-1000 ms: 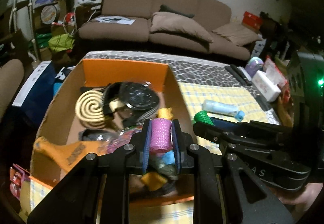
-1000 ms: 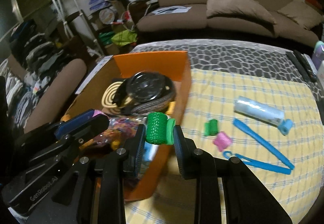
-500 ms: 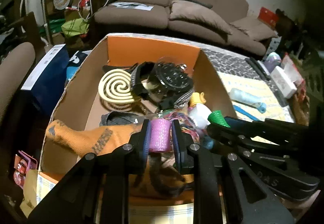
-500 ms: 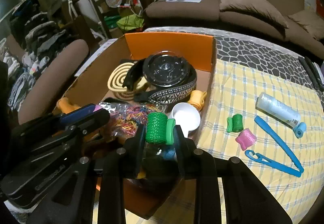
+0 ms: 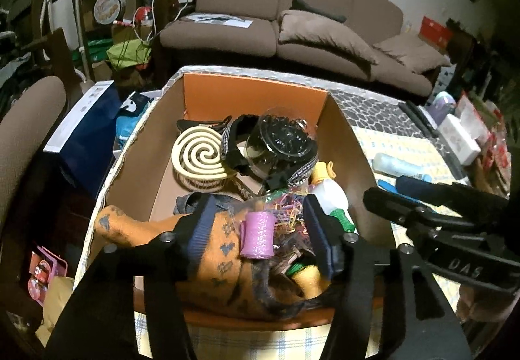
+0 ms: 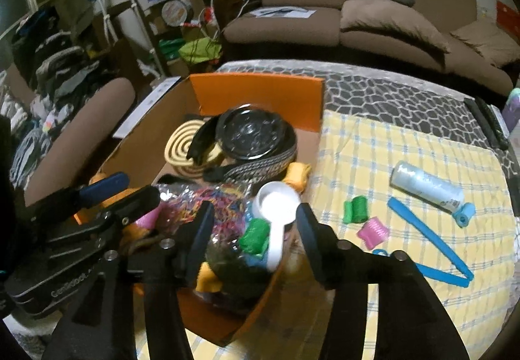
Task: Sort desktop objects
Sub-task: 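Open both tools to release the green and pink rollers into the box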
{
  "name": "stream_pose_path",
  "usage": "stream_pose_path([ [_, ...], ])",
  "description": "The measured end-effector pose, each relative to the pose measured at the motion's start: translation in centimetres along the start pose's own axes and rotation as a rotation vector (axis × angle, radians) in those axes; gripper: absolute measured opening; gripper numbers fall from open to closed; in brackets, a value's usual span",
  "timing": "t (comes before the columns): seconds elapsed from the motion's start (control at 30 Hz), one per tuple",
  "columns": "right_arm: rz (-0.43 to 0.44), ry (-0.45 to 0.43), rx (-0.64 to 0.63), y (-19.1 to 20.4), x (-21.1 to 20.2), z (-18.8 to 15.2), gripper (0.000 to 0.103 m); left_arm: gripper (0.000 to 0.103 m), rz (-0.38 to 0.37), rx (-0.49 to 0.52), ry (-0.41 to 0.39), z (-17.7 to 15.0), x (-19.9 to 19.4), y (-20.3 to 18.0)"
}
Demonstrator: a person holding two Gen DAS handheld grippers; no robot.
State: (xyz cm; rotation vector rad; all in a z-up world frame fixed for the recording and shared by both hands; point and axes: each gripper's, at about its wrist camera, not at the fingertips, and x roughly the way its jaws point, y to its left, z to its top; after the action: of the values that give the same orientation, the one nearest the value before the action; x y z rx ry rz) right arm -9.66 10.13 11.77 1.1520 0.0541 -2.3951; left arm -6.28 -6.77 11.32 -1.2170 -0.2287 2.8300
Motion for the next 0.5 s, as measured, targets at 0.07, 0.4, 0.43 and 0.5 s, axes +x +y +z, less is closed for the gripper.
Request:
stream_pose_path([
  [0.07, -0.004, -0.007, 0.009, -0.4, -0.3, 0.2, 0.064, 0.072, 0.001, 0.001, -0.006, 0.0, 0.0, -0.1],
  [0.4, -0.053, -0.03, 0.061, -3.3, -1.6, -0.2, 0.093, 0.102, -0.006, 0.019, -0.026, 0.0, -0.6, -0.7],
  [0.43, -0.058, -0.031, 0.061, -3.5, -1.9, -0.3, 0.094, 0.102, -0.01, 0.022, -0.03, -0.1, -0.8, -0.7],
  [0.5, -0.073, -0.034, 0.062, -4.1, -2.5, -0.7, 0.096, 0.102, -0.027, 0.025, -0.041, -0.3, -1.4, -0.9],
])
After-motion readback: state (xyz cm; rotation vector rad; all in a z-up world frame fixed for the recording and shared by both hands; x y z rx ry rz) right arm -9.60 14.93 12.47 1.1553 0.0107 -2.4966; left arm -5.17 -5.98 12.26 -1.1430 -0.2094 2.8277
